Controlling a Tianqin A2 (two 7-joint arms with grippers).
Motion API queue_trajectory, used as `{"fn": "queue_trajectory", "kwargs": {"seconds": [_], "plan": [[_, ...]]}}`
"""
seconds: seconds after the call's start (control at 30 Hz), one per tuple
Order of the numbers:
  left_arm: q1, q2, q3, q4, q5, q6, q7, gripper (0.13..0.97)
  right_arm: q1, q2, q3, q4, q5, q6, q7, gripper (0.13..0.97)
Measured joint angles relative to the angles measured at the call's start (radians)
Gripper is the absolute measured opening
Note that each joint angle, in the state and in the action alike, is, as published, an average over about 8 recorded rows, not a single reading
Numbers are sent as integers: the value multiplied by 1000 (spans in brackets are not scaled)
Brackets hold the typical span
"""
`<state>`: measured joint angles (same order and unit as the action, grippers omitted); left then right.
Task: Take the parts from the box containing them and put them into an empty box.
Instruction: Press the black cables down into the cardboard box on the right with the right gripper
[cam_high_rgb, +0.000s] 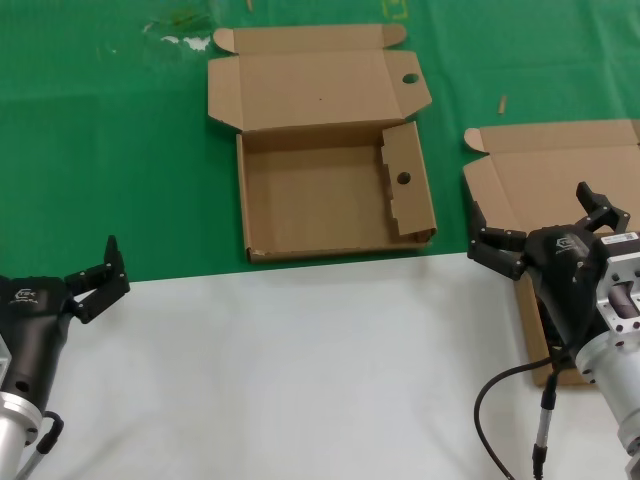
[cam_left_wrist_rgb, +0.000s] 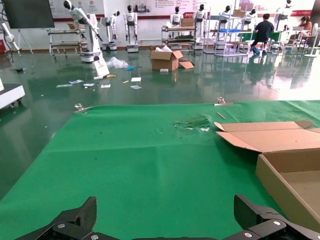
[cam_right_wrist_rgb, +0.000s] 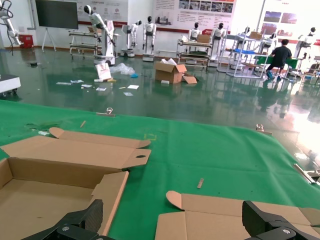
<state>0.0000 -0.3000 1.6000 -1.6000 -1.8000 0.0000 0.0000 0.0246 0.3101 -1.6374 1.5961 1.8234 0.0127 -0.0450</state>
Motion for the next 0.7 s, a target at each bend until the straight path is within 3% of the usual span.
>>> {"fn": "queue_trajectory", "kwargs": {"seconds": [0.7], "plan": [[0,0,0,0,0,0,0,966,0,0,0,0,0,0,0,966]]}}
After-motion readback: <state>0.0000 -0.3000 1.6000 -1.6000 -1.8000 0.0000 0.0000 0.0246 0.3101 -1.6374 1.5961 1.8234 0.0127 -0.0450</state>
